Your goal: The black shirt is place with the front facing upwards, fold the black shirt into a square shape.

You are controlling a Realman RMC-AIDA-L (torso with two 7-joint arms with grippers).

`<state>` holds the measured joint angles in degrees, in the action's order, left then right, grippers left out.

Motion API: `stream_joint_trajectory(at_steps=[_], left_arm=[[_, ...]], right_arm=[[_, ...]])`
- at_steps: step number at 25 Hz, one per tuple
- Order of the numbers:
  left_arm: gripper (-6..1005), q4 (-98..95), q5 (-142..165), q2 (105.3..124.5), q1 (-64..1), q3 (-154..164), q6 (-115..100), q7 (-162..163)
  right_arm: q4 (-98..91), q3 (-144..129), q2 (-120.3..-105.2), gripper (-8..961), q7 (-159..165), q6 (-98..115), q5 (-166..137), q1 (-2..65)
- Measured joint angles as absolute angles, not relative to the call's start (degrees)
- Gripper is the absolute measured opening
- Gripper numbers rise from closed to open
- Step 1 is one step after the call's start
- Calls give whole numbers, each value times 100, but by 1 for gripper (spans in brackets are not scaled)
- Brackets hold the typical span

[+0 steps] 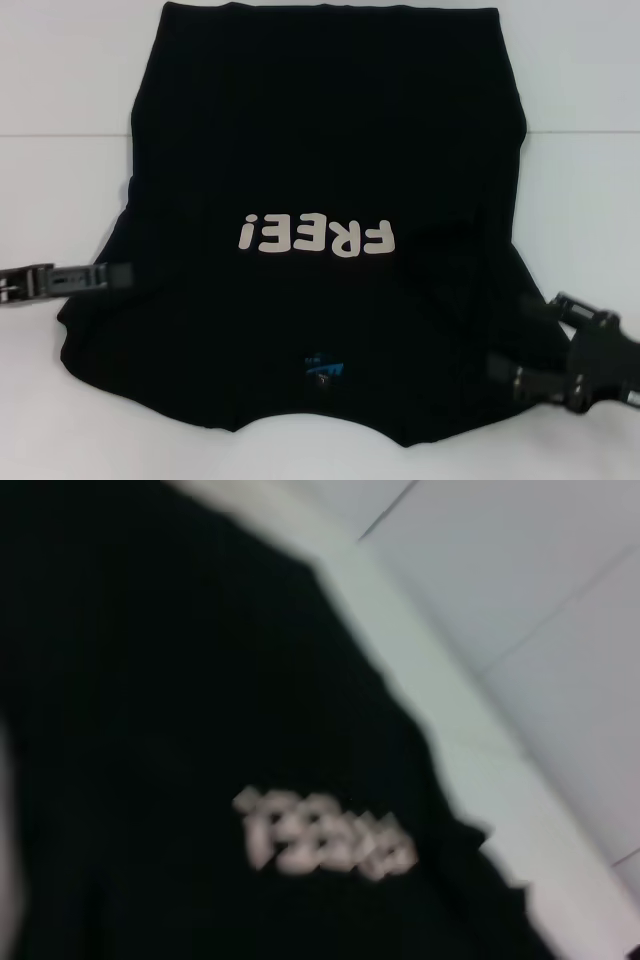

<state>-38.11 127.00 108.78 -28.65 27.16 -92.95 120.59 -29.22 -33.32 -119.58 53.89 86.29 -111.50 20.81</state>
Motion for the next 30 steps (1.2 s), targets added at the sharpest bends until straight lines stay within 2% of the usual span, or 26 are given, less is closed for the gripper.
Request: stream_joint_trajectory(at_steps=[4,16,30], left_arm=[[756,-4070,13613,10784,-3045,2716,-9206,12853],[741,-4150,15142,10933,-3592,2725,-8356,13606],[723,-4001,15425,11061,-3682,3037,-7916,13764]], right_arm=[[-2743,-3334,-11970,931,5006,8626,-11354,2091],[-2650,-3339,-11971,930,4904,8578,-11372,2101],[-2645,-3315,-11971,930,4939,8535,-11374,2121]])
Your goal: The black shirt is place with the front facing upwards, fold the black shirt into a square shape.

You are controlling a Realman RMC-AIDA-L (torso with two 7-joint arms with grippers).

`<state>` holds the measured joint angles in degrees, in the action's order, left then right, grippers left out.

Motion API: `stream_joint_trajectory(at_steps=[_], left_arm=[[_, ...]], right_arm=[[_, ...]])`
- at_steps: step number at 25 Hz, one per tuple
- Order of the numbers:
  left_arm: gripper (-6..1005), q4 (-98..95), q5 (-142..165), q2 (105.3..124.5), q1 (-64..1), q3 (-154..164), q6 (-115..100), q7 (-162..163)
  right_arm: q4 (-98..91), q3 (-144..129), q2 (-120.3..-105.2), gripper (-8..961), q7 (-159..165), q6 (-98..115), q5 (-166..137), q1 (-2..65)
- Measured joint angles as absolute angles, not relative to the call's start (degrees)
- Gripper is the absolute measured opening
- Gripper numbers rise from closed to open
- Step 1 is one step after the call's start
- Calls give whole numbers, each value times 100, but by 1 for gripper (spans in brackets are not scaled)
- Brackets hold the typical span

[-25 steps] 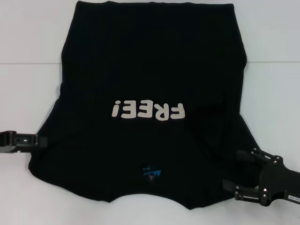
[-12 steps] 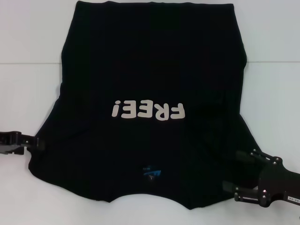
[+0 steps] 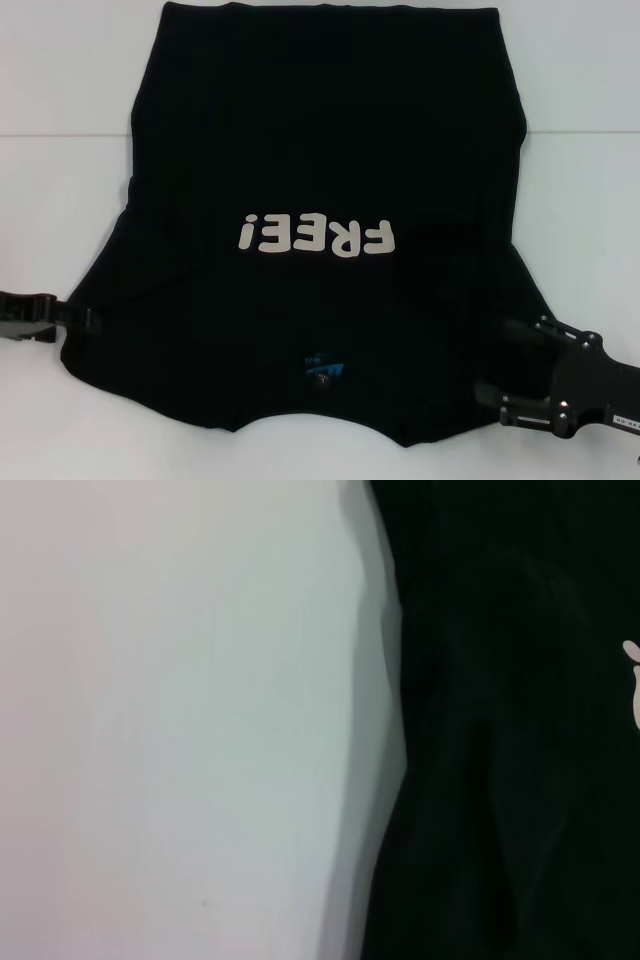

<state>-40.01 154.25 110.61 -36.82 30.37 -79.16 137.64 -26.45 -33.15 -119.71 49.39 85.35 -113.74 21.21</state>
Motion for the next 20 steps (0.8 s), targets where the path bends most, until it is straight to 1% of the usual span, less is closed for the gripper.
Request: stream_joint_trajectory(at_steps=[7,11,14,20], left_arm=[[715,-4010,15432,11125,-3744,3276,-7822,13768],[710,-4133,15438,11212,-3735,3379,-7817,13753],[706,-4175,15441,11239,-3725,3511,-7812,13747],[412,-4196,15443,11259,-3726,3596,-7801,13746]], right_arm=[[-2645,-3291,-11970,929,4953,8533,-11373,2127],[-2645,-3282,-11971,929,4955,8533,-11371,2115],[-2645,-3279,-11970,929,4959,8534,-11361,2103],[-2622,-3278,-11970,929,4965,8548,-11350,2101]])
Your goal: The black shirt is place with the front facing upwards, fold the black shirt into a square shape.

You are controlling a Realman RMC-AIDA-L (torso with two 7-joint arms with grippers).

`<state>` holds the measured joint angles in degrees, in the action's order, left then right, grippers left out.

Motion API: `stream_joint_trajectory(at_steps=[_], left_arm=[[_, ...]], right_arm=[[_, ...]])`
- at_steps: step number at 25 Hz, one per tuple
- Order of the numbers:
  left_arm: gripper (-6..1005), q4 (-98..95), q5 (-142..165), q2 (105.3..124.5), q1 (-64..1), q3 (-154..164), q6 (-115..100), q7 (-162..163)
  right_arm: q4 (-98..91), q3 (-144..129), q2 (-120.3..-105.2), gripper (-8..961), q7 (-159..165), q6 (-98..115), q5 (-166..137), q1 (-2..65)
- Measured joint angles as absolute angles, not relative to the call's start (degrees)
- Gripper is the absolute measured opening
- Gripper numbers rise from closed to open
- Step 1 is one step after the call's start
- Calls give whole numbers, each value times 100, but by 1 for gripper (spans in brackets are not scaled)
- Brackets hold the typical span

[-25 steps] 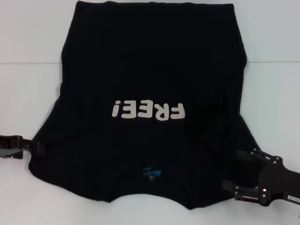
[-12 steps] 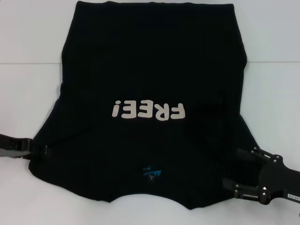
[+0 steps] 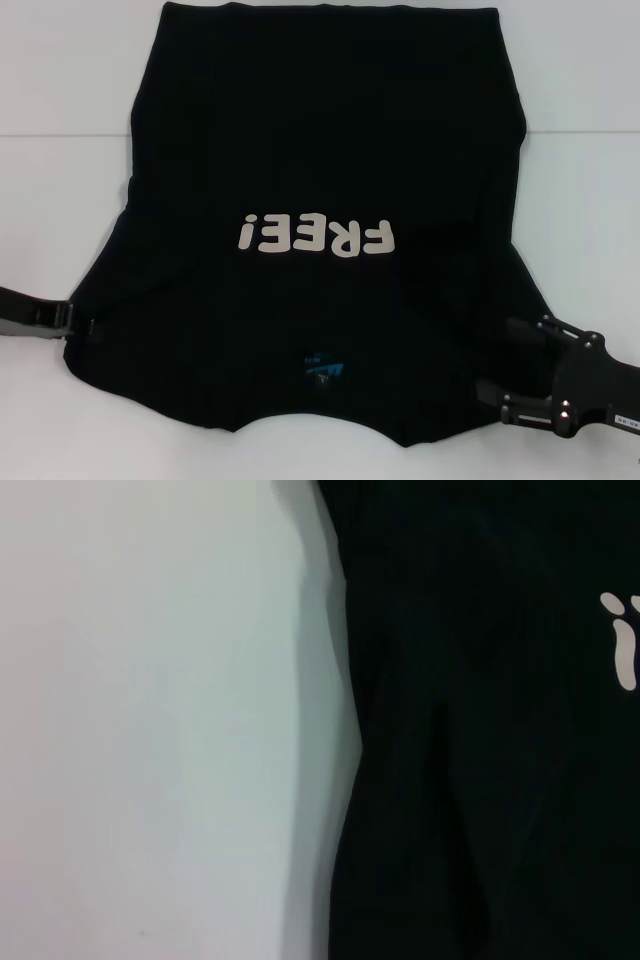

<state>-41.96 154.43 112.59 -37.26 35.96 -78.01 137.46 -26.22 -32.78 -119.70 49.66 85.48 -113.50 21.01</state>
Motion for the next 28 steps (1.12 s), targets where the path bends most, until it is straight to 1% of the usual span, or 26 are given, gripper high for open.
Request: stream_joint_trajectory(at_steps=[4,10,14,16,18,20,22,24,27,28], left_arm=[[222,-4209,15443,11264,-3712,3595,-7794,13749],[28,-4253,15410,11267,-3691,3559,-7816,13736],[32,-4254,15366,11253,-3682,3533,-7869,13725],[33,-4258,15262,11229,-3664,3518,-7934,13684],[33,-4261,15090,11202,-3637,3466,-8027,13609],[33,-4255,14919,11156,-3615,3348,-8134,13492],[33,-4244,14833,11127,-3600,3180,-8248,13383],[32,-4250,14807,11124,-3590,2960,-8386,13273],[32,-4247,14787,11115,-3581,2745,-8532,13126],[32,-4246,14777,11109,-3570,2721,-8566,13092]], right_arm=[[-2602,-3278,-11970,928,4966,8558,-11347,2104],[-2601,-3274,-11966,928,4972,8578,-11338,2084],[-2614,-3179,-11951,928,5114,8617,-11330,2067],[-2663,-3019,-11897,928,5454,8711,-11329,2068],[-2806,-2899,-11817,928,5941,8811,-11334,2071],[-3128,-2841,-11698,928,6790,8927,-11362,2075],[-3545,-2852,-11545,927,7966,8988,-11446,2097],[-3886,-2865,-11358,927,9142,8993,-11647,2173],[-4189,-2876,-10965,927,10835,9019,-12198,2435],[-4203,-2881,-10854,927,11222,9068,-12455,2556]])
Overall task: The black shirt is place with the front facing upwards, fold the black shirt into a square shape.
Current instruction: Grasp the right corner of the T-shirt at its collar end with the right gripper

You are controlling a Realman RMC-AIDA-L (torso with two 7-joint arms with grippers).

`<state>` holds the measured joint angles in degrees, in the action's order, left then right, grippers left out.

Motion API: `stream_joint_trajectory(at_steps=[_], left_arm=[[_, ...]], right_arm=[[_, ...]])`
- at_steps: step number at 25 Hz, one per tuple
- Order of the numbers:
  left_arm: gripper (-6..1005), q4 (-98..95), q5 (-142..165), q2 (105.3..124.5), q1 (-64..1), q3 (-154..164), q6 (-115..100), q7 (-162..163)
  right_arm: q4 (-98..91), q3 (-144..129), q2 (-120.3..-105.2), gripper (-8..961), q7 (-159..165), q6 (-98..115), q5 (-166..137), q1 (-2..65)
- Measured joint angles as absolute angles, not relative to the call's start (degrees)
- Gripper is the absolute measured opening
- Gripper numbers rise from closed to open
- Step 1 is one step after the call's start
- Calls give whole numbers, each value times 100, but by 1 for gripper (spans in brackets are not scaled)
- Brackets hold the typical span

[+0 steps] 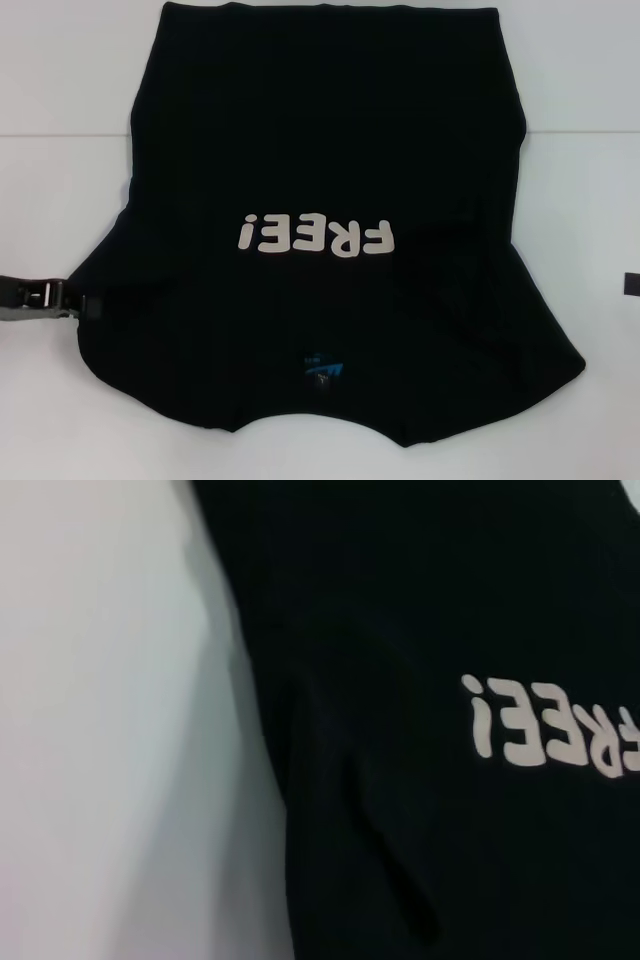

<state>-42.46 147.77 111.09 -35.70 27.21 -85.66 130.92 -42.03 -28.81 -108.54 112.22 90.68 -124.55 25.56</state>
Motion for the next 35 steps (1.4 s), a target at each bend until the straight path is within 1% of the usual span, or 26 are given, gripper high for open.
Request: stream_joint_trajectory(at_steps=[2,4,5,9,13,16,21,35], left_arm=[[32,-4246,14764,11104,-3546,2708,-8591,13067],[33,-4248,14755,11099,-3520,2704,-8597,13061],[33,-4251,14754,11094,-3503,2702,-8600,13060],[32,-4254,14746,11084,-3473,2698,-8600,13058],[30,-4230,14742,11084,-3469,2701,-8584,13056],[29,-4225,14740,11089,-3475,2698,-8581,13054],[29,-4216,14731,11100,-3488,2687,-8574,13052],[28,-4200,14730,11118,-3515,2680,-8557,13067]], right_arm=[[-4222,-2891,-10651,927,12149,9190,-13124,2873],[-4262,-2891,-10586,927,12854,9279,-13739,3173],[-4286,-2893,-10587,926,13110,9325,-13986,3309],[-4342,-2962,-10672,926,13729,9490,-14809,3828],[-4293,-3260,-10771,925,13960,9476,-15157,4095],[-4170,-3412,-10809,924,13989,9363,-15187,4159],[-3955,-3606,-10823,923,13997,9211,-15195,4197],[-3588,-3987,-10976,920,13965,8695,-15205,4303]])
